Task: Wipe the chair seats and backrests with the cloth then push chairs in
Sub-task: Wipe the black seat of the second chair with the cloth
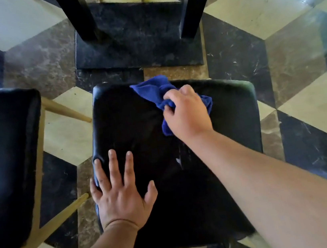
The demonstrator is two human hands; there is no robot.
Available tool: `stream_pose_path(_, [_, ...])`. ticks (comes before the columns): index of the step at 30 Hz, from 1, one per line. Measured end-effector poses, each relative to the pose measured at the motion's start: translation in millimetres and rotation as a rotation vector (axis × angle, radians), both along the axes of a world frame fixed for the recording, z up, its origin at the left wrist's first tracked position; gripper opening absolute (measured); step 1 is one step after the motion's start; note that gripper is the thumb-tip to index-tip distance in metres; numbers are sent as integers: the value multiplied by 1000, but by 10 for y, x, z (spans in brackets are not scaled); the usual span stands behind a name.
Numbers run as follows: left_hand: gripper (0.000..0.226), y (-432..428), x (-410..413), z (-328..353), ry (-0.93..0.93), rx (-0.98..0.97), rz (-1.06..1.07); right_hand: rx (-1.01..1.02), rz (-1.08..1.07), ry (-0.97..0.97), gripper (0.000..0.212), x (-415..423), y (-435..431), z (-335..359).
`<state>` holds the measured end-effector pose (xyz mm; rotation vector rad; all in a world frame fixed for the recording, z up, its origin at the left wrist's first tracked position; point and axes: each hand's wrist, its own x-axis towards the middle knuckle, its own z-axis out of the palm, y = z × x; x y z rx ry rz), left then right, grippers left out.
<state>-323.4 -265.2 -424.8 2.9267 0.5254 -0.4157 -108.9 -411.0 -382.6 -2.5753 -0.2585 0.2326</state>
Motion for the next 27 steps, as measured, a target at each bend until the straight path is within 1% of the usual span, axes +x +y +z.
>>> stream_pose_path(3, [98,-4,-13,-20,-1,21,10,-103,-209,0,24,140,-792,78])
stream_pose_path(6, [99,-3,-19,-34,4,30,8,-153,-377,29,26,180,-1271,103])
stream_pose_path(9, [97,1,-19,-43,1,25,6,-140,-515,29,26,116,-1264,42])
stream_pose_path(11, [97,4,-13,-44,9,16,7,-153,-484,18,23,-33,-1049,29])
stream_pose_path(14, [97,4,-15,-43,6,7,11,-125,-249,15,19,-407,-644,70])
stream_pose_path(17, [98,0,-8,-34,3,-12,20,-66,116,93,18,-914,-447,106])
stream_pose_path(20, [100,4,-5,-19,18,-29,9,-24,505,225,18,-1431,-601,143])
stream_pose_path(22, [99,-5,-12,-13,18,-24,4,-49,755,288,21,-1621,-758,164])
stream_pose_path(25, [95,-11,-19,-21,7,-21,12,-116,1068,286,17,-1420,-814,136])
stream_pose_path(26, [95,-10,-18,-28,3,-22,13,-131,1101,244,13,-1257,-790,123])
stream_pose_path(27, [95,-7,-16,-33,3,-24,13,-126,1055,187,10,-1055,-766,108])
